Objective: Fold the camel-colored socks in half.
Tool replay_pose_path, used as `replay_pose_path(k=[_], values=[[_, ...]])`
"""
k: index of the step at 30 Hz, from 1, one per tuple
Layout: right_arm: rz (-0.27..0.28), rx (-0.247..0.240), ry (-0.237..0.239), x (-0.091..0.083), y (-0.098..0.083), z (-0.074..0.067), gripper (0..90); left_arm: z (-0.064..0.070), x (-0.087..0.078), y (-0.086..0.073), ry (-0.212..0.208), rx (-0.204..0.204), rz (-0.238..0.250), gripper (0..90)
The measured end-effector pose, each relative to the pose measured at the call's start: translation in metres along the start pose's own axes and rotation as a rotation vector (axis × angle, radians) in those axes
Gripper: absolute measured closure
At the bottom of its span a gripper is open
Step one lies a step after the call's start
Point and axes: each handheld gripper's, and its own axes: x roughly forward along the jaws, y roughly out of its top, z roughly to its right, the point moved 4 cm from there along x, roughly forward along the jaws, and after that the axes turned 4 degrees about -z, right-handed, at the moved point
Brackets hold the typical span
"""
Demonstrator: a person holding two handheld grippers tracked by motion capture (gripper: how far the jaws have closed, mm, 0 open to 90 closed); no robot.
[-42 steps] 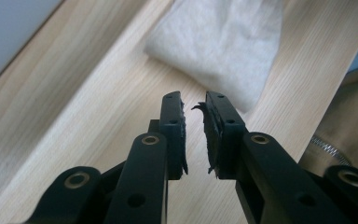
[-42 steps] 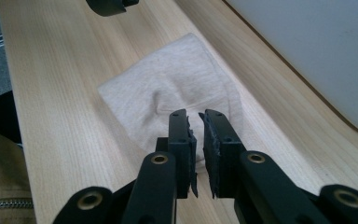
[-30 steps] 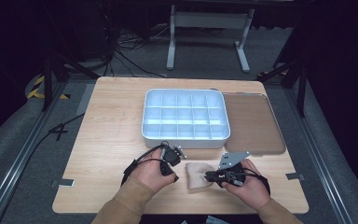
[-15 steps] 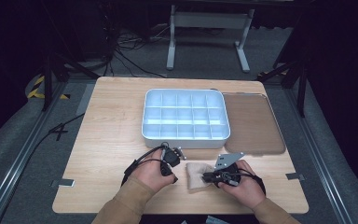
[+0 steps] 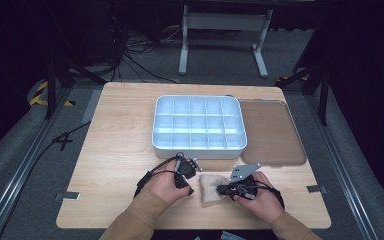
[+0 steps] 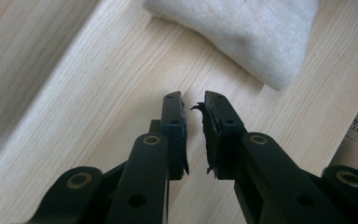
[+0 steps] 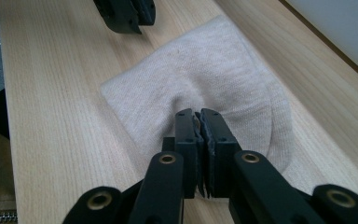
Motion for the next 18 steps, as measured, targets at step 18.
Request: replay_pose_path(k=[18], values=[[0.0,-0.002,0.001,0.0,0.0,0.0,86.1,0.005,0.011,0.015,0.015,0.045,0.045,79.3]])
